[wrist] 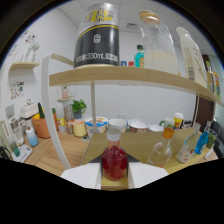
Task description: Make me a cup of Vodka Sunrise.
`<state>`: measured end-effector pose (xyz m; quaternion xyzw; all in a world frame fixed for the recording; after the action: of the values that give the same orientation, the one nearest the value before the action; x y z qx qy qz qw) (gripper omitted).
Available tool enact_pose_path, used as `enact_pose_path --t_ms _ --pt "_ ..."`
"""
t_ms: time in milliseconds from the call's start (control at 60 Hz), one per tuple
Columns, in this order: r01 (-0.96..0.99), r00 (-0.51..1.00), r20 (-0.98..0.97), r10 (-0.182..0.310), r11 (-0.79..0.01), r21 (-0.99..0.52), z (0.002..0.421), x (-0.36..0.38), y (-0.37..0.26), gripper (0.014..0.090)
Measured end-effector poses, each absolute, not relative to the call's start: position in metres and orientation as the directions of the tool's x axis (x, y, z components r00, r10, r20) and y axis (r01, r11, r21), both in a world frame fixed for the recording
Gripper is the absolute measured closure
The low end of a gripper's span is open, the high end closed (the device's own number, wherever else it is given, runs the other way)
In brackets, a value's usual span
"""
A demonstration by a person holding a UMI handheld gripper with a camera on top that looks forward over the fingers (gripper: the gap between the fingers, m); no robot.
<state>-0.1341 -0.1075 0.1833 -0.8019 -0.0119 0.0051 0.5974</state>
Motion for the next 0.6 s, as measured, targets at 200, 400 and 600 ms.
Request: enact_pose_path --t_ms 200,400,600 --pt "0.040 0.997 0.022 0.071 -0.268 -0.963 0.195 -0.135 -0.127 0.0697" --pt "0.049 0.997 0.031 0.076 -0.249 -0.967 0.201 -0.113 -0.174 0.0698" --pt "0.075 0.997 0.064 0.047 -0.292 -0.953 0.164 -0.073 -0.208 0.0698"
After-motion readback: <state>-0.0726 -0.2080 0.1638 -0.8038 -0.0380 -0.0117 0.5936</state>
